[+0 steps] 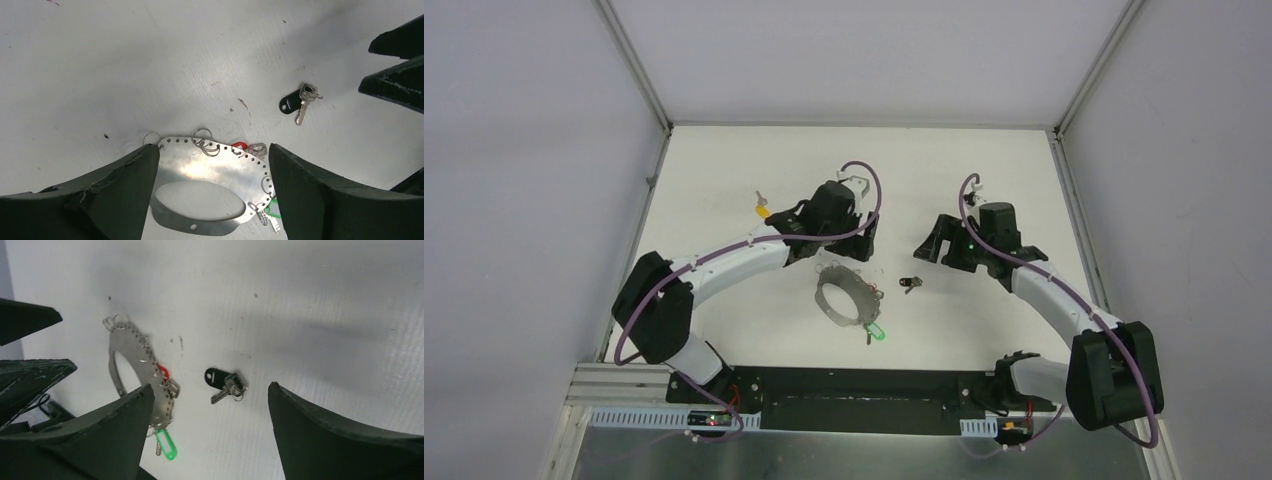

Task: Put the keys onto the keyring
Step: Place the keyring at the center of the board, then pick up the keyring from the center of the board.

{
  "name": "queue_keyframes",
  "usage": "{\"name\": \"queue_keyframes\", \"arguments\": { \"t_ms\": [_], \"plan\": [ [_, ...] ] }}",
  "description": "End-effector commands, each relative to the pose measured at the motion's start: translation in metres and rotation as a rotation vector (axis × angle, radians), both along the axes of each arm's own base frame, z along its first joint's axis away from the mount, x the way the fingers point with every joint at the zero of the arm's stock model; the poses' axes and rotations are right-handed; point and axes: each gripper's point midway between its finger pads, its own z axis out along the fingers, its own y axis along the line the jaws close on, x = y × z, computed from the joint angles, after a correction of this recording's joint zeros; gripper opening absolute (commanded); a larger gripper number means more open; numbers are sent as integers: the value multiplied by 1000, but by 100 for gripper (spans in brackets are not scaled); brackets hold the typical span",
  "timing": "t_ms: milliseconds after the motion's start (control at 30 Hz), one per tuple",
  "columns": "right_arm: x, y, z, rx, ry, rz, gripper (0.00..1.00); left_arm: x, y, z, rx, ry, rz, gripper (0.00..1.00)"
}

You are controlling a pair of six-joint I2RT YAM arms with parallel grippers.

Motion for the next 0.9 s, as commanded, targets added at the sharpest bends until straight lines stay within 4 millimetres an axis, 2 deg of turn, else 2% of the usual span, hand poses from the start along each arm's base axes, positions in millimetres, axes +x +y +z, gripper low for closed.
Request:
{"name": "queue_keyframes", "arguments": {
  "t_ms": [0,167,267,333,400,533,700,767,867],
  "plan": [
    [-6,26,32,172,-15,75,88,12,11,29,35,-65,41,84],
    [-28,49,26,241,123,131,94,-12,31,28,-30,-1,127,89],
    [-44,65,21,207,160,193,95,-35,44,20,-82,75,169,90],
    [-53,73,18,174,184,224,95,-52,56,6,-104,135,211,92],
    [-59,79,15,135,198,250,94,-69,60,-1,-147,196,218,93],
    [-66,89,9,66,229,291,90,-96,59,-13,-219,303,216,90],
    [-70,98,-2,92,289,324,81,-116,51,-30,-246,446,197,83],
    [-70,100,-3,98,291,329,79,-118,47,-33,-248,472,177,81],
    [-69,102,-4,99,301,336,78,-110,43,-32,-246,473,163,80]
  ]
}}
